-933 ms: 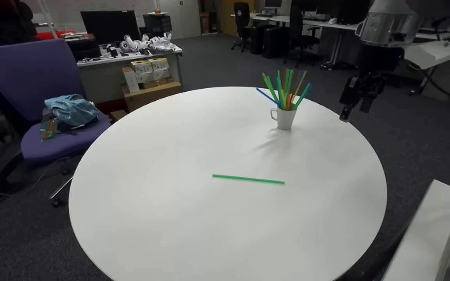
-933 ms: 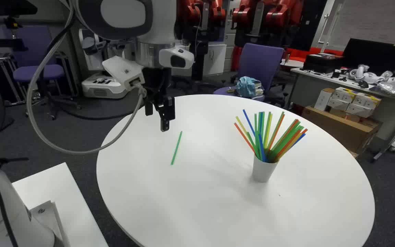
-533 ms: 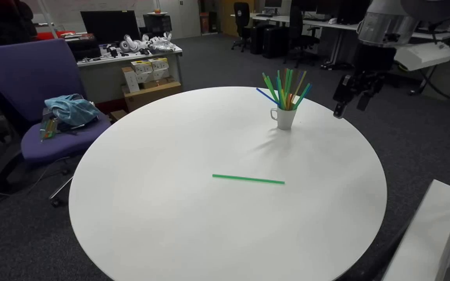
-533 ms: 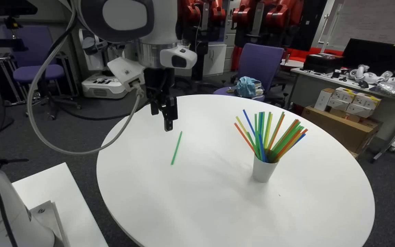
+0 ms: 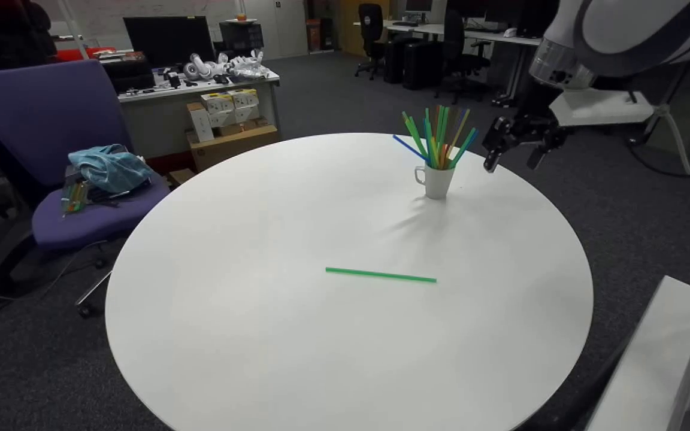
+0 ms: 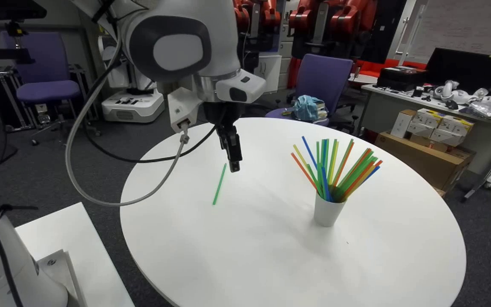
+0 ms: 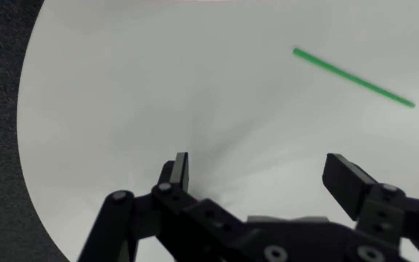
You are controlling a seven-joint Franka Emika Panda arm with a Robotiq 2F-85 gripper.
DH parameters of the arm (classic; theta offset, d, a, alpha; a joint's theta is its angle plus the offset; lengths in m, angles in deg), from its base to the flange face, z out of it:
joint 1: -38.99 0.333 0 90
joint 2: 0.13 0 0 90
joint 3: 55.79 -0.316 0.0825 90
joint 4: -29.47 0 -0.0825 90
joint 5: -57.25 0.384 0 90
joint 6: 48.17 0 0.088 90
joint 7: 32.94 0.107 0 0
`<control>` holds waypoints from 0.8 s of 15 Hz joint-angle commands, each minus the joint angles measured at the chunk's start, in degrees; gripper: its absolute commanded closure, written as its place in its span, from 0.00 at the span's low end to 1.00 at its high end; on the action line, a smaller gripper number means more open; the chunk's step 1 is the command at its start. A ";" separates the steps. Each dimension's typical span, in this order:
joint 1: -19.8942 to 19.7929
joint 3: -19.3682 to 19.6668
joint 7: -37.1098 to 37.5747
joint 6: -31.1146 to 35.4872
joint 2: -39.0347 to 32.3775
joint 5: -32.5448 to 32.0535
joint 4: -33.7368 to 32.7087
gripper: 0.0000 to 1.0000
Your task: Remove two straws from the cup and place them close to each other on the table
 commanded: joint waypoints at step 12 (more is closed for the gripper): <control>-4.63 0.75 21.36 14.15 -15.43 -5.03 -8.48 0.00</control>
